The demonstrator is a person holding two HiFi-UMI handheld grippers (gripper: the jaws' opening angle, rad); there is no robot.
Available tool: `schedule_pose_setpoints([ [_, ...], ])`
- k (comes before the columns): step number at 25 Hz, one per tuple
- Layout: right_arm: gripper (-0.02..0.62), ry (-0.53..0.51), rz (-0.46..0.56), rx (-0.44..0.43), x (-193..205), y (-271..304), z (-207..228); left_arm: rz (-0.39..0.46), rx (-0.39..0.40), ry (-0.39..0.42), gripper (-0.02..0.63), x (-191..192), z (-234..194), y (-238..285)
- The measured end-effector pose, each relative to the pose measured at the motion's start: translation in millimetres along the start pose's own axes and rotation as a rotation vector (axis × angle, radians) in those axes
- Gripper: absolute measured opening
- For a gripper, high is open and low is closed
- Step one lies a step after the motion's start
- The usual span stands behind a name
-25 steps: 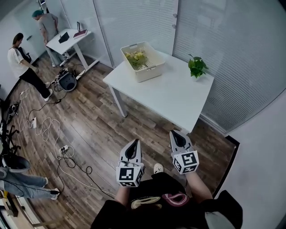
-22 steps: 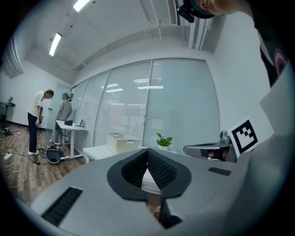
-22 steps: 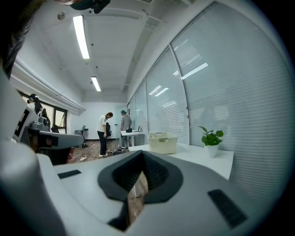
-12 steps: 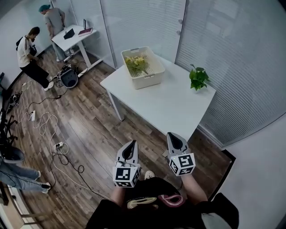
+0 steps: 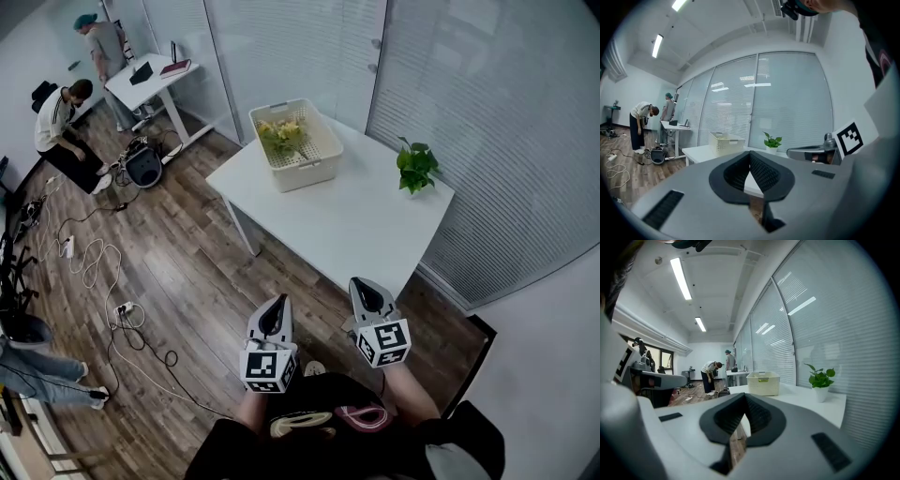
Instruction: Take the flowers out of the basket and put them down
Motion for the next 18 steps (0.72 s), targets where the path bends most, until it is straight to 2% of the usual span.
schedule_pose_setpoints([
  [5, 0.009, -0.005, -0.002, 0.01, -1.3, 21.2, 8.6, 0.004, 0.023, 0.012, 0.017, -3.7, -11.8, 22.0],
  [11, 0.009, -0.057, -0.022, 0.041, -2.4, 58.9, 13.5, -0.034, 0.055, 0.018, 0.017, -4.6, -38.6, 60.1],
  [18, 0.009, -0.03, -0.028, 0.096, -16.4, 111.9, 24.3, -0.041, 0.116, 0.033, 0.017, -19.2, -77.9, 115.5],
])
Point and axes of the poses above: the fingertips, and each gripper's own axes: y forward along the fingers, z to its right, x out of its underside, the point moved 9 cm from there along -y, backward along the fingers, and after that the axes turned 1 degree about z, right-handed, at the moved point
